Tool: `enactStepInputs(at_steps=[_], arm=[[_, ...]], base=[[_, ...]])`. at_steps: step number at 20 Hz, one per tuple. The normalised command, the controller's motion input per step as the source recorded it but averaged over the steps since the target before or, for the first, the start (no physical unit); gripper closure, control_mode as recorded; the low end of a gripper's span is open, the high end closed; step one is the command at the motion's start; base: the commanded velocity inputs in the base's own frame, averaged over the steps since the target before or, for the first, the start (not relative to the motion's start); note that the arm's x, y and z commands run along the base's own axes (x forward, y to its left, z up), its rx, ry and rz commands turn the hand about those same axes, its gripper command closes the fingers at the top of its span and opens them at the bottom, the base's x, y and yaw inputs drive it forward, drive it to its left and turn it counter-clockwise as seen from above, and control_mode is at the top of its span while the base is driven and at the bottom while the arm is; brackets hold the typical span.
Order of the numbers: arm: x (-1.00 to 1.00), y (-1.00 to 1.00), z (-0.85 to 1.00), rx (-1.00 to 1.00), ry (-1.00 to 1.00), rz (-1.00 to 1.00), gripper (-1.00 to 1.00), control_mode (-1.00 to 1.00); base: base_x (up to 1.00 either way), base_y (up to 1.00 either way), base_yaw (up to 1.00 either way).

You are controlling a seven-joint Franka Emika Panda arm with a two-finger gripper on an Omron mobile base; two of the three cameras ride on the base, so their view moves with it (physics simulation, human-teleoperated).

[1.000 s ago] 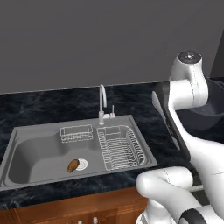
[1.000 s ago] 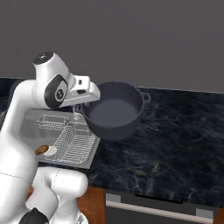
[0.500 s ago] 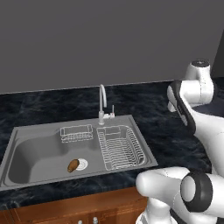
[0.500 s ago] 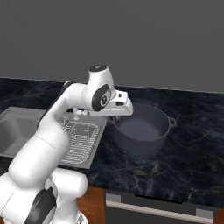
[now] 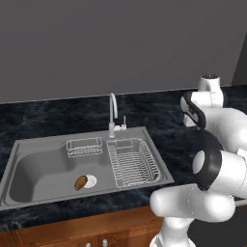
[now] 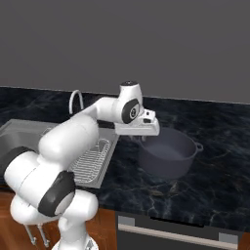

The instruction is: Dump the potato from the pot into the sink. Then turn on the water and wash the potato. Then turn off the water and put the potato back in the pot.

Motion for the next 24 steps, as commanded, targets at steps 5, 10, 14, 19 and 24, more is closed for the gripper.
enactStepInputs(at_steps=[5,10,14,19,24], arm=[[0.42,-0.15,-0.52,0.01,0.09,-0.03,1.0,-1.0],[0.26,-0.16,-0.58,0.03,0.07,-0.01,1.0,-1.0],[0.12,-0.17,-0.61,0.07,0.07,-0.01,1.0,-1.0],[0.01,-0.07,-0.58,0.05,0.01,-0.01,1.0,-1.0],[-0.18,0.0,-0.52,0.04,0.0,-0.01,-1.0,-1.0]], base=[[0.0,0.0,0.0],[0.0,0.0,0.0],[0.0,0.0,0.0],[0.0,0.0,0.0],[0.0,0.0,0.0]])
